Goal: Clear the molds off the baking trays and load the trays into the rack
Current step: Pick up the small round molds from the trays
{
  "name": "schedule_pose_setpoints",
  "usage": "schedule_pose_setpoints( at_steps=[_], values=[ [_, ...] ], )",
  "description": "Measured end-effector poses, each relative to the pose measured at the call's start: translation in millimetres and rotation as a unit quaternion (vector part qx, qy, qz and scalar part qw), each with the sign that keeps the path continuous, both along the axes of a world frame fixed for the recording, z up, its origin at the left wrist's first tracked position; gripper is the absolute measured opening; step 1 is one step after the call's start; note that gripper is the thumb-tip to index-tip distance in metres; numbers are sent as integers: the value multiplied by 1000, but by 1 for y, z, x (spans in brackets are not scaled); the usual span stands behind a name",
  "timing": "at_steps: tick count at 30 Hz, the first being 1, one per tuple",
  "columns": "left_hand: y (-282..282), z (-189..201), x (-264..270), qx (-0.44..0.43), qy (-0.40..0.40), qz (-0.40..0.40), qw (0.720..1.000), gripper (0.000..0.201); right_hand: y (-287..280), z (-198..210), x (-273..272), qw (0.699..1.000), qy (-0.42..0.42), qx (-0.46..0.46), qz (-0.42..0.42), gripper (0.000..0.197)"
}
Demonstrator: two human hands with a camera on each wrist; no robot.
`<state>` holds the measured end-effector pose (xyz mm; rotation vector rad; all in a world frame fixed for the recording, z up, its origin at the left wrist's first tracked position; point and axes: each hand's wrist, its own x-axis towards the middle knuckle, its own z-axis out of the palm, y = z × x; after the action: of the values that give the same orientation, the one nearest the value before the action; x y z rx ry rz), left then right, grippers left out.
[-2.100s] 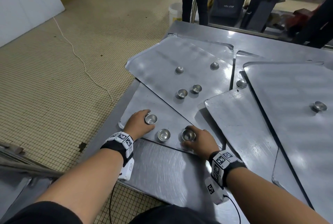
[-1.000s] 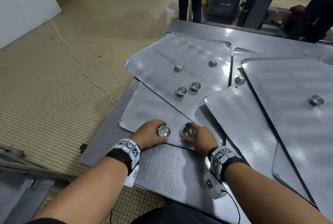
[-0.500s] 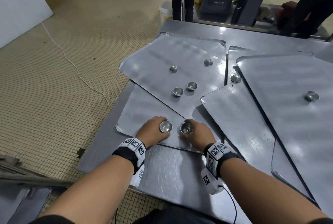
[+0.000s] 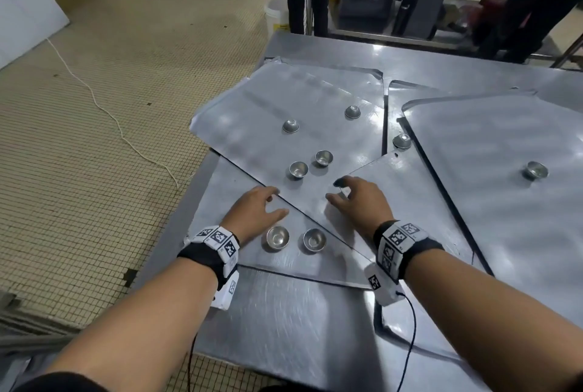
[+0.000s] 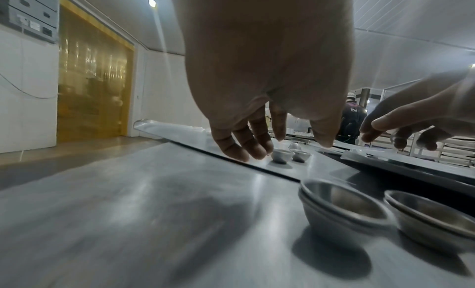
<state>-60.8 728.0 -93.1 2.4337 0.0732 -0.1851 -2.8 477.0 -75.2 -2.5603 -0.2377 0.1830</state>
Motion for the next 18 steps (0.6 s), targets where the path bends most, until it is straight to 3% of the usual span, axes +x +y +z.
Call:
schedule_pose_setpoints(
  at_steps=[7,14,18],
  values=[
    [-9,4,59,26,-10,-6,1000,59,6,4,70,1000,9,-3,8,43],
    [-23,-11,97,40,6,-7,999,69,15,-26,114,996,76,-14,37,55],
    [-27,-24,110,57,17,-2,998,73,20,-47,131,995,86,-2,48,72]
  ],
)
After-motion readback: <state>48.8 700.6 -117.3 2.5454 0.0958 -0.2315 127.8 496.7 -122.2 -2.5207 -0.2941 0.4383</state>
